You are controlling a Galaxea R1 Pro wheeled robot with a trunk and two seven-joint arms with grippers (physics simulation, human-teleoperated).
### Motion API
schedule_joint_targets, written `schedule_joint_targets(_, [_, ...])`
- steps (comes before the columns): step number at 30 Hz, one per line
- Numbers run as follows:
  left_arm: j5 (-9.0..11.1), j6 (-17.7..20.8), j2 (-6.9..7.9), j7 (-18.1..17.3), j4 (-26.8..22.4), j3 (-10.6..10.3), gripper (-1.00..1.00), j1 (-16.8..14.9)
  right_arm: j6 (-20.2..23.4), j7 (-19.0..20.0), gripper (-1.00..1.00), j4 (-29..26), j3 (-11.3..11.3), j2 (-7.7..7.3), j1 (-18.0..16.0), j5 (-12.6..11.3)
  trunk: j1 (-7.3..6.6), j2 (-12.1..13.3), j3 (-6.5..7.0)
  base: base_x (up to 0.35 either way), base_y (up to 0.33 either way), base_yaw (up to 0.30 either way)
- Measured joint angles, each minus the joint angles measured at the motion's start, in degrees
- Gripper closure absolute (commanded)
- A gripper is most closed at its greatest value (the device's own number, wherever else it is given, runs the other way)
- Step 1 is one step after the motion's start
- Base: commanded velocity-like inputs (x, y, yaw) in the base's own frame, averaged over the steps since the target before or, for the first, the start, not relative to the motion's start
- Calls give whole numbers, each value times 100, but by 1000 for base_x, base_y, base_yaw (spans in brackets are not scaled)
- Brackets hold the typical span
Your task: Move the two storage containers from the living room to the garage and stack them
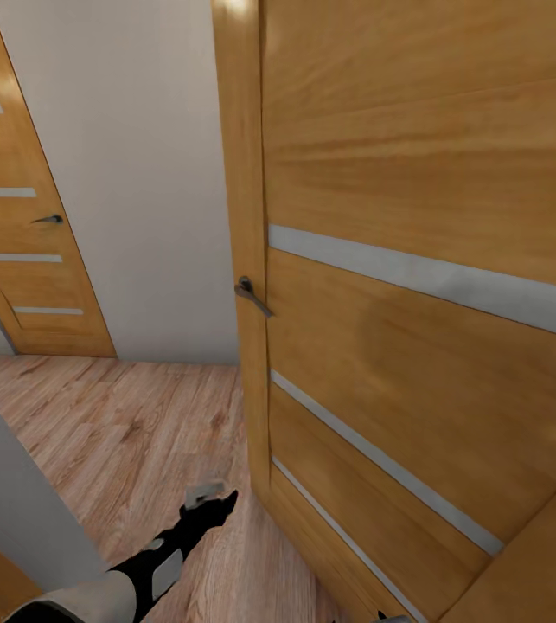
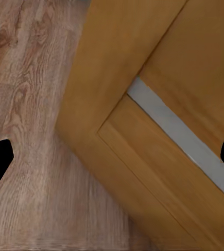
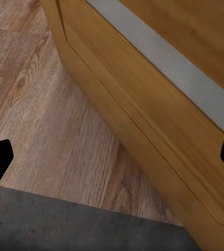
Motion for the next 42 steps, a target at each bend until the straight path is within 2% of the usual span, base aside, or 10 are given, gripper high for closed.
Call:
schedule_joint_targets(2, [-8,-322,19,0,26,0,-100,188,0,0,-100,0,-3,-4,0,0,0,0,1,0,0,0])
schedule_joint_targets(3, [-15,-656,30,-5,43,-10,-100,366,0,0,-100,0,-5,-6,0,0,0,0,0,0,0,0])
schedule_joint_targets(4, [-16,-809,32,-17,48,-9,-100,459,0,0,-100,0,-5,-7,0,0,0,0,1,0,0,0])
schedule_joint_targets(7, [-18,-1160,28,-172,62,-19,-100,677,0,0,-100,0,-6,-9,0,0,0,0,1,0,0,0])
schedule_joint_targets(11, [-17,-1324,11,-544,69,-23,-100,913,0,0,-100,0,-4,-10,0,0,0,0,1,0,0,0])
schedule_joint_targets(13, [-10,-1368,9,-695,71,-11,-100,1028,0,0,-100,0,-4,-10,0,0,0,0,1,0,0,0])
schedule_joint_targets(17, [-7,-1388,8,-770,72,-7,-100,1081,0,0,-100,0,-4,-11,0,0,0,0,1,0,0,0])
schedule_joint_targets(42, [-6,-1397,8,-801,72,-2,-100,1106,-5,0,-100,0,-13,-11,-1,0,0,0,1,0,0,0])
